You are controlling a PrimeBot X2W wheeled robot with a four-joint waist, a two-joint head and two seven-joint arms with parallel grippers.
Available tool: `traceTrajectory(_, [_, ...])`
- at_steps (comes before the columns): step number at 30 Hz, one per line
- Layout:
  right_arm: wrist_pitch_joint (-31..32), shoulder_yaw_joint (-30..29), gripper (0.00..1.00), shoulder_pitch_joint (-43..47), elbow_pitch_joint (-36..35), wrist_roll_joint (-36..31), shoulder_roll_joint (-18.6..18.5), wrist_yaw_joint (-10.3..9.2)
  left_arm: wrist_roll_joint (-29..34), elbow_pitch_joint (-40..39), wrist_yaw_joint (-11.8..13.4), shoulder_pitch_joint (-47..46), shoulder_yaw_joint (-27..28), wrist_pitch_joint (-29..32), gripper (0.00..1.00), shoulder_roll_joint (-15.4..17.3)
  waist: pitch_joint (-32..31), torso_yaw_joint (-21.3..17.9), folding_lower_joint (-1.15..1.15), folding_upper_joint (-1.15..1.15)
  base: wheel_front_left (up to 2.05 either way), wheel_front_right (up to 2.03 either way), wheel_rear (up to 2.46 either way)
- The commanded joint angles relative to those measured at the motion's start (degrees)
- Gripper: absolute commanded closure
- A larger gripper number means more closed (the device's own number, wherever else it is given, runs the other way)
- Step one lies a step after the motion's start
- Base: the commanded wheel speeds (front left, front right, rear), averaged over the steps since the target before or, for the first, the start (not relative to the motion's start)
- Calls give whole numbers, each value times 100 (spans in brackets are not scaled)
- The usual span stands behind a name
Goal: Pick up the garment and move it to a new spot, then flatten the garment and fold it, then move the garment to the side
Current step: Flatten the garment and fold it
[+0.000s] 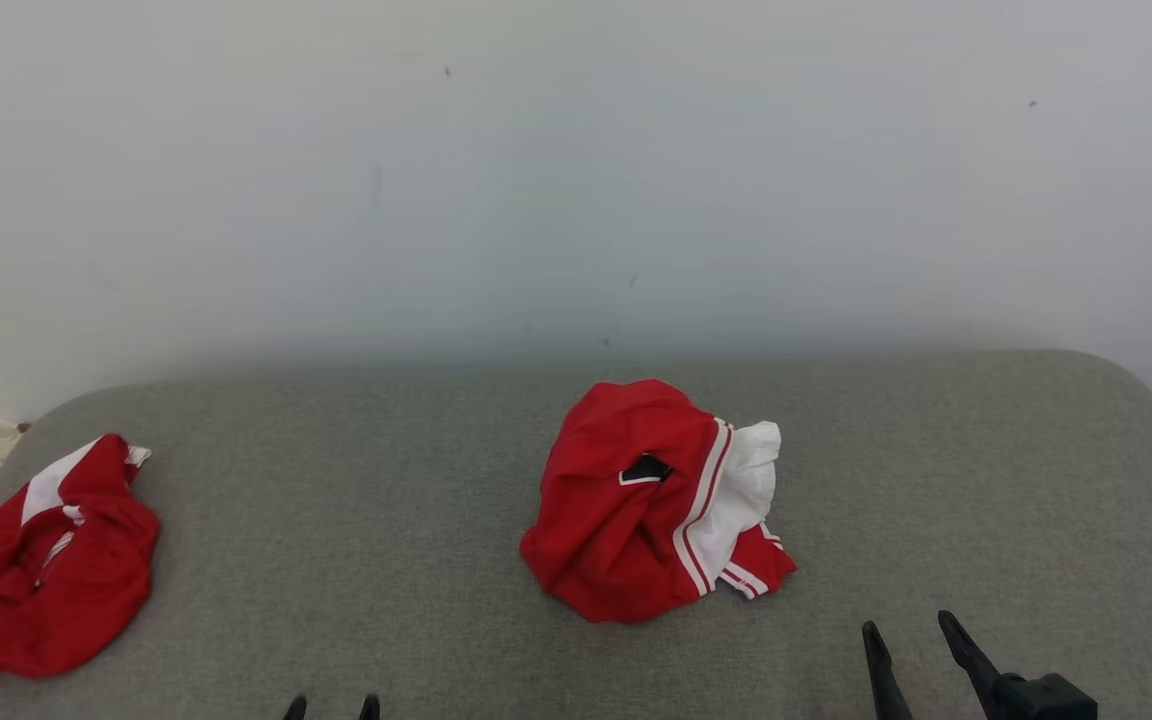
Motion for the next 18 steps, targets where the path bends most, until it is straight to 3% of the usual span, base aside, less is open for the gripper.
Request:
traceTrajectory(1, [39,47,0,-76,-23,24,-2,-12,31,51,-28,-419,-96,84,0,64,75,-246,1,0,0,0,0])
traceTrajectory(18, [-4,431,0,-420,133,99,-1,-12,143,889,-33,-4085,-1906,2163,0,301,964,-2120,1,0,0,0,0])
